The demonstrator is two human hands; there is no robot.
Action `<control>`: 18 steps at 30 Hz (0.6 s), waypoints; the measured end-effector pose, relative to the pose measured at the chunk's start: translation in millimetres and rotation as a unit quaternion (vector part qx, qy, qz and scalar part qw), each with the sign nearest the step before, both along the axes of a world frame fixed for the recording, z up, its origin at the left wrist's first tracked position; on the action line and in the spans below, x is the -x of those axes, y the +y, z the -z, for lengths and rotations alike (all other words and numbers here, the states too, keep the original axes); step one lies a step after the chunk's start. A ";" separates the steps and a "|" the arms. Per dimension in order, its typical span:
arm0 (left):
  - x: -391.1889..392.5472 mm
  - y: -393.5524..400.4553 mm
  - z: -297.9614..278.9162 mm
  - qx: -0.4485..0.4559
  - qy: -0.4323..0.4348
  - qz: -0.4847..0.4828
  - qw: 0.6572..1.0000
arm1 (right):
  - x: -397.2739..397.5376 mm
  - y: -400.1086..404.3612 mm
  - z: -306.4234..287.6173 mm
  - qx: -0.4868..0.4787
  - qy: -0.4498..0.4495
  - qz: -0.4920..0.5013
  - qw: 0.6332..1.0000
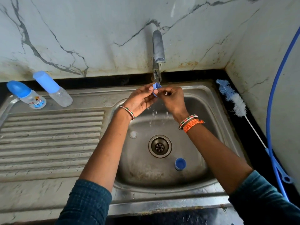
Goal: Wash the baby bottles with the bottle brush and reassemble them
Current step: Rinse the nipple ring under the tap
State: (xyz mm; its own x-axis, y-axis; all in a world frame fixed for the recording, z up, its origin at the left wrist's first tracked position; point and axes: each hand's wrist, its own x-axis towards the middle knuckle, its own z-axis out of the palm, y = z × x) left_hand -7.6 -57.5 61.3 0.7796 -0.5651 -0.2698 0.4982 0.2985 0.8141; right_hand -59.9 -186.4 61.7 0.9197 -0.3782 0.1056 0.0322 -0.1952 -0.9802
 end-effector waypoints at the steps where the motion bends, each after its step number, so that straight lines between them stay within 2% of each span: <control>1: -0.3 -1.9 -0.1 -0.008 -0.011 -0.003 1.000 | 0.8 1.6 0.3 -0.011 -0.007 -0.017 1.000; 3: -3.2 -1.4 -0.4 -0.006 -0.014 -0.009 1.000 | 4.5 0.5 2.6 -0.012 0.002 -0.060 0.998; 4: -5.3 0.8 0.7 -0.005 -0.017 -0.008 1.000 | 6.4 -4.2 5.0 0.022 0.014 -0.084 0.996; 5: -6.2 3.1 1.1 -0.008 -0.019 -0.004 1.000 | 7.6 -11.9 6.6 0.101 0.027 -0.102 0.989; 6: -6.5 5.3 1.9 -0.014 -0.020 0.000 1.000 | 7.9 -21.1 5.9 0.218 0.031 -0.111 0.969; 7: -6.3 6.4 2.7 -0.021 -0.017 0.005 1.000 | 7.7 -30.9 1.8 0.351 0.018 -0.112 0.929; 9: -6.6 5.5 3.8 -0.026 -0.007 0.014 1.000 | 3.8 -48.4 -7.3 0.565 -0.038 -0.111 0.817; 10: -7.4 4.5 2.8 -0.020 -0.003 0.016 1.000 | 2.0 -54.1 -7.9 0.628 -0.051 -0.117 0.768; 11: -8.2 4.3 0.0 -0.012 -0.005 0.020 1.000 | 2.1 -56.4 -6.6 0.663 -0.044 -0.124 0.737; 12: -10.0 4.7 -2.4 -0.012 -0.014 0.027 0.999 | 4.5 -55.7 -2.3 0.666 -0.023 -0.131 0.734; 13: -11.1 5.1 -3.7 -0.018 -0.022 0.033 0.999 | 9.5 -51.9 3.0 0.645 0.002 -0.132 0.752; 16: -5.8 5.0 2.4 -0.036 -0.029 0.019 0.999 | 24.8 -30.2 8.3 0.506 0.055 -0.123 0.852; 18: 0.7 0.2 10.6 -0.029 -0.021 -0.018 0.999 | 20.0 -18.9 7.9 0.350 0.091 -0.130 0.923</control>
State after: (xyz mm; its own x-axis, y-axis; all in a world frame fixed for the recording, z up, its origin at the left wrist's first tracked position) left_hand -8.3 -57.3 50.7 0.8108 -0.5210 -0.2666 0.4521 0.2683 0.8507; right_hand -79.8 -205.3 53.8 0.9964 -0.0394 0.0751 0.0146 -0.7922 -0.6101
